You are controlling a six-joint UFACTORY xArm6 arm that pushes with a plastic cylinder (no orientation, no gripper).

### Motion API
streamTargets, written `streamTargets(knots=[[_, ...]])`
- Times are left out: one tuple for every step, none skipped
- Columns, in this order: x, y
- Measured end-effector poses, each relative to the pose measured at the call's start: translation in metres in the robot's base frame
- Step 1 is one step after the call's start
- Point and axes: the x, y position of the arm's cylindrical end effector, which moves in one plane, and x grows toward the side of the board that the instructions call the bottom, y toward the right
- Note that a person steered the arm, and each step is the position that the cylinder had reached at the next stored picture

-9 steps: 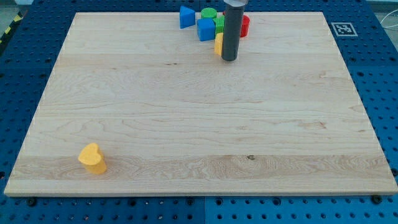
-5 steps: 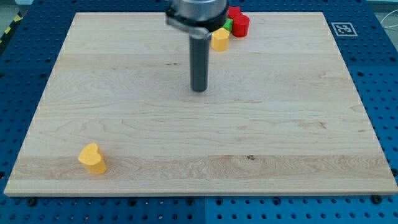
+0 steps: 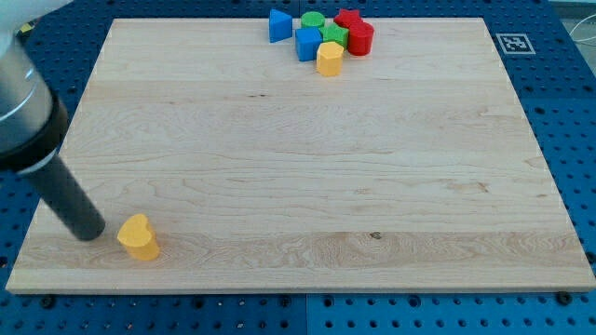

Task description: Slide yellow heart towards center

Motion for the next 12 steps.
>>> streamTargets(knots=[[0.014, 0.012], [0.001, 0.026], [-0.004, 0.041], [0.002, 0.054], [0.014, 0.064], [0.031, 0.075], [0.030, 0.090], [0.019, 0.104], [0.008, 0.124], [0.001, 0.155], [-0.007, 0.186], [-0.029, 0.184]])
